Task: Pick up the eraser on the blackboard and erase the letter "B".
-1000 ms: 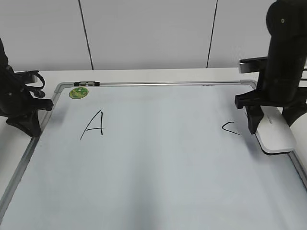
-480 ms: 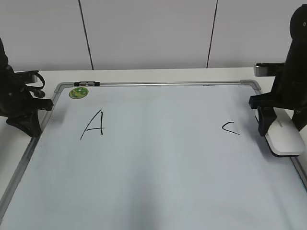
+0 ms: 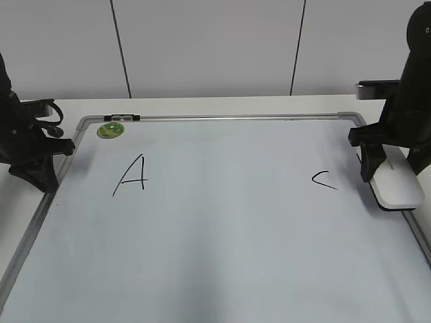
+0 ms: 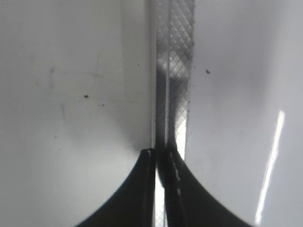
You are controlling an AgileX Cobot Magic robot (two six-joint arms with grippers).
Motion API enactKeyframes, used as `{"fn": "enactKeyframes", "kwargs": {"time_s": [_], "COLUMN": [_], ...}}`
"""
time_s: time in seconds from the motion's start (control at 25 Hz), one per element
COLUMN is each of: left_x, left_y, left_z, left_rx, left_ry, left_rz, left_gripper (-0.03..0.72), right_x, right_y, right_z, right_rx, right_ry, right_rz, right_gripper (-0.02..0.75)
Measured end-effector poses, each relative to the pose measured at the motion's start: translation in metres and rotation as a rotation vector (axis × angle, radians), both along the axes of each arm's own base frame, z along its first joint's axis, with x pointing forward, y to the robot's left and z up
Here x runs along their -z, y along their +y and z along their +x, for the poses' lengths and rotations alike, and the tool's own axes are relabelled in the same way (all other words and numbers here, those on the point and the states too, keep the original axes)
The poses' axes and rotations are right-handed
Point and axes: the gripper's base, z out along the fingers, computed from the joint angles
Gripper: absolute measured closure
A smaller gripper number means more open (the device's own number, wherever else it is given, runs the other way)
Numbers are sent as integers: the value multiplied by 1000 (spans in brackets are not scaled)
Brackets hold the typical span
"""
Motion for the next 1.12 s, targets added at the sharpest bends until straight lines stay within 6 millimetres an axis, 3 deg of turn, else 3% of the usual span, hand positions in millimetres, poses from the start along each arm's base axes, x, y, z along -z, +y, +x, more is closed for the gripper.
{"fn": "enactKeyframes", "kwargs": {"time_s": [0.28,0.8,1.12], "left_x": [0,0,0], "left_y": [0,0,0], "left_z": [0,0,0], "left_rx": [0,0,0], "left_ry": [0,0,2], "left_rz": [0,0,0], "left_gripper": [672,672,672], "right_x": [21,39,38], "right_y": [0,0,0], "right_z": [5,8,9], "right_rx": [0,-1,-1], "right_ry": [35,75,78], "right_rz": [-2,-6,-6], "right_gripper": [223,217,94]}}
